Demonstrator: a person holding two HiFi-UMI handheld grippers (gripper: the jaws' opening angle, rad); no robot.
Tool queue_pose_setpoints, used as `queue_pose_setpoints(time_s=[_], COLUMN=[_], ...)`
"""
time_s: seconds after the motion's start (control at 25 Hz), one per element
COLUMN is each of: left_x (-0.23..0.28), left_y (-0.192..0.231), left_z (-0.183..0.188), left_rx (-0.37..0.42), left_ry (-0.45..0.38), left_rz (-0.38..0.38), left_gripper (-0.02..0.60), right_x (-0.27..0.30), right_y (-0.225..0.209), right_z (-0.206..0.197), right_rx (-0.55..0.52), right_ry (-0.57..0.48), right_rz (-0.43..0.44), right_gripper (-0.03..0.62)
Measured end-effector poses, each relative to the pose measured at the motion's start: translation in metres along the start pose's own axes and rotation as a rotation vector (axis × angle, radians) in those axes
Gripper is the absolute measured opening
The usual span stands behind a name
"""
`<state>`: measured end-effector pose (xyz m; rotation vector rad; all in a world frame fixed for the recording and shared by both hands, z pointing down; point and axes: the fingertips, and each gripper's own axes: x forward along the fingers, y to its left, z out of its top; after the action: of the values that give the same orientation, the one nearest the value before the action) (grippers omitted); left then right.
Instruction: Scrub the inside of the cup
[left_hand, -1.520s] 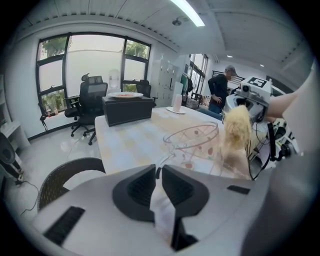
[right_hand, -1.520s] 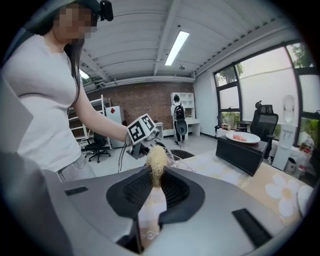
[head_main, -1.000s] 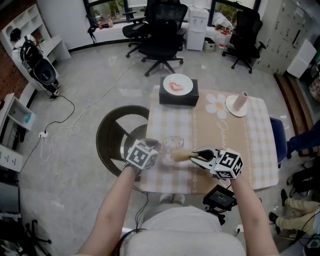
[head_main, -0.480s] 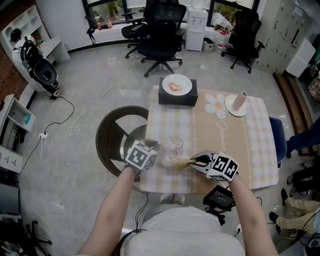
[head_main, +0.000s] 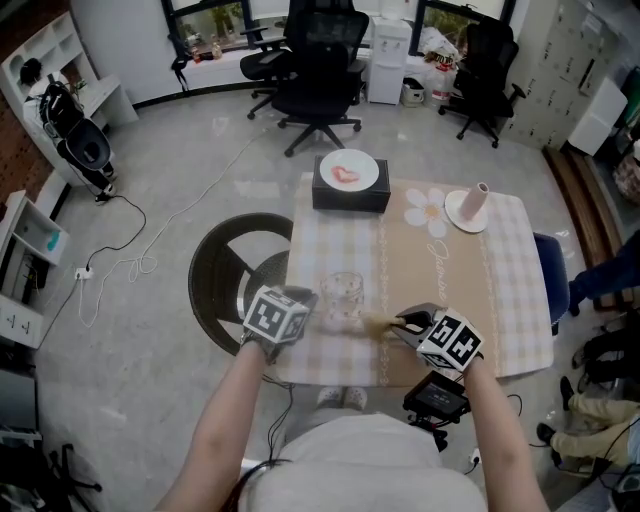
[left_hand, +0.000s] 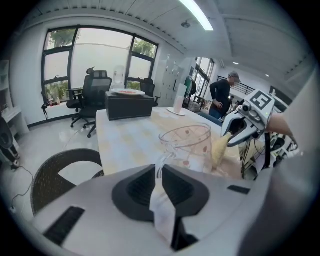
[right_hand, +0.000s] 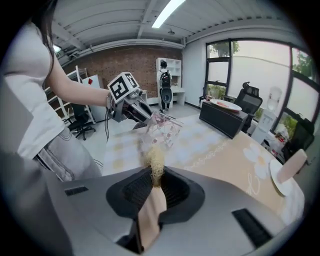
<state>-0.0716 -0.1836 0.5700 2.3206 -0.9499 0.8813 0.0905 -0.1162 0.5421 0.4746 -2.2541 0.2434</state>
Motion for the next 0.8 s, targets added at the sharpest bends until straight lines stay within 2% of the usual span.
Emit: queue_pose_setpoints(time_s=[0.24, 0.48, 0.64, 0.8], left_x=[-0.006, -0.014, -0.015, -0.014], left_y=[-0.016, -0.034, -0.043, -0.051], left_z=[0.002, 0.012, 0.013, 0.013], left_rx=[-0.038, -0.097, -0.088, -0.082], left_ry=[0.0, -0.042, -0.044, -0.046], left_rz=[-0.014, -0.045, -0.05, -0.061], left_gripper=[0.045, 0.046, 0.046, 0.046], right_x=[-0.02, -0.035, -0.037, -0.034], right_y=[-0.023, -0.043, -0.052, -0.058], right_z=[0.0, 0.022, 0.031, 0.038], right_rx=[0.128, 0.234, 0.275, 0.315], right_ry=[-0.052, -0.15, -0.182, -0.202], right_rz=[-0.141, -0.281, -0.351, -0.385], right_gripper=[0.052, 0.054, 0.054, 0.054])
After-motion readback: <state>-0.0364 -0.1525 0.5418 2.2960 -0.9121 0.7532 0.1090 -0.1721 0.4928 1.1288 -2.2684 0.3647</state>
